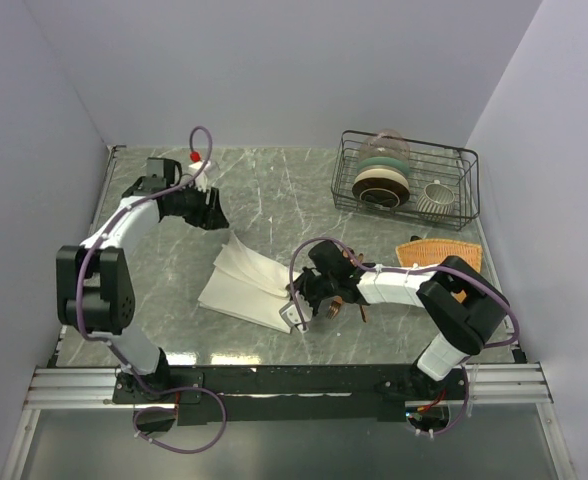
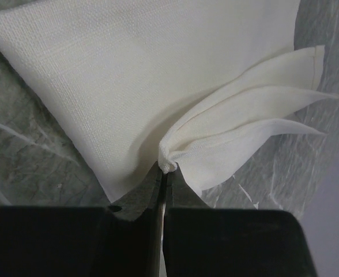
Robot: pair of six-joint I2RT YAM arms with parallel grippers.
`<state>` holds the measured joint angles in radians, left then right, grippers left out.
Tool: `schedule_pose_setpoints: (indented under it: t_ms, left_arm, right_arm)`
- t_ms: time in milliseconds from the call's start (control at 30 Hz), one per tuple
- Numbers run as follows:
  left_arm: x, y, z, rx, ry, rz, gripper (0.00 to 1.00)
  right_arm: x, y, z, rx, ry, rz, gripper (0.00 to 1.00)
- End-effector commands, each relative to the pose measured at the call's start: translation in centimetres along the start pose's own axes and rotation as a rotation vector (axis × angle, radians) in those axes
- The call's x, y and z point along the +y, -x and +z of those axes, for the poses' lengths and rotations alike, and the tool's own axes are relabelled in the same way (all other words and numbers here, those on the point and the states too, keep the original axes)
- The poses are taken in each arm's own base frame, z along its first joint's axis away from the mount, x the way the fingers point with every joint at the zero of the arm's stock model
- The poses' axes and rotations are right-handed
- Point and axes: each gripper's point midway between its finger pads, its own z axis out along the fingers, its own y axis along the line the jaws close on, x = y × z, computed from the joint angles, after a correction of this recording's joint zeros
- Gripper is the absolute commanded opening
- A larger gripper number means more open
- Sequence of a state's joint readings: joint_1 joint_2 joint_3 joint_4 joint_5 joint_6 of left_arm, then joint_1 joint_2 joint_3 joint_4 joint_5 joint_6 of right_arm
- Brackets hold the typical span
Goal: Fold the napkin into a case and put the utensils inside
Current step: Fold the lower triangle-folded napkin at the center of the board, then smooth out the 2/3-rectangle-folded napkin at the center of the board.
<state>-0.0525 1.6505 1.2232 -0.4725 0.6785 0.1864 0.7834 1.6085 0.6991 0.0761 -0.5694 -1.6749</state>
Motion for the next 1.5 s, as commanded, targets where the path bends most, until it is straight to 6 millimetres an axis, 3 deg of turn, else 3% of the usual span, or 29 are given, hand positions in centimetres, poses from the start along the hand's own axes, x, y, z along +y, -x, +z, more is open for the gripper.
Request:
schedule_pose_setpoints:
  t_ms: [0, 467, 633, 867, 933, 967, 1067, 1200, 1233, 1267, 1333, 1467]
  left_arm:
    - [0.1, -0.2, 1.4, 0.052, -0.032, 0.070, 0.60]
    - [1.4, -0.8, 4.9, 0.107, -0.076, 0.056, 0.63]
    - [1.4, -1.9, 5.3, 0.137, -0.093, 0.041, 0.58]
    - [0.9, -2.4, 5.3, 0.135, -0.121, 0.049, 0.42]
    - [1.0, -2.4, 5.3, 0.131, -0.120, 0.070, 0.43]
    - [1.0, -2.1, 5.1, 0.122, -0.115, 0.089, 0.49]
    - [1.3, -1.0, 4.3, 0.098, -0.108, 0.260, 0.58]
    - [2.2, 0.3, 2.4, 0.101, -0.124, 0.583, 0.62]
    - [2.7, 0.3, 2.2, 0.115, -0.141, 0.735, 0.62]
    - [2.4, -1.1, 1.9, 0.165, -0.181, 0.763, 0.62]
    - [2.8, -1.5, 1.9, 0.186, -0.215, 0.906, 0.61]
    - [3.1, -1.7, 2.6, 0.189, -0.242, 0.962, 0.60]
  right_arm:
    - [-1.5, 1.0, -0.2, -0.025, -0.049, -0.071, 0.00]
    - [-1.9, 0.9, -0.1, -0.027, -0.048, -0.067, 0.00]
    - [-2.1, 0.9, -0.1, -0.025, -0.050, -0.066, 0.00]
    - [-2.4, 0.9, -0.1, -0.028, -0.058, -0.064, 0.00]
    - [-2.4, 0.9, -0.1, -0.030, -0.059, -0.062, 0.00]
    - [-2.4, 0.9, -0.1, -0.028, -0.055, -0.060, 0.00]
    - [-2.4, 0.9, -0.1, -0.028, -0.057, -0.058, 0.00]
    - [-2.6, 1.0, -0.2, -0.031, -0.063, -0.043, 0.00]
    - [-2.6, 0.9, -0.2, -0.029, -0.063, -0.041, 0.00]
    - [-2.7, 0.8, -0.2, -0.029, -0.067, -0.043, 0.00]
    - [-2.8, 0.9, -0.2, -0.030, -0.080, -0.045, 0.00]
    - [-3.0, 0.8, -0.1, -0.029, -0.086, -0.043, 0.00]
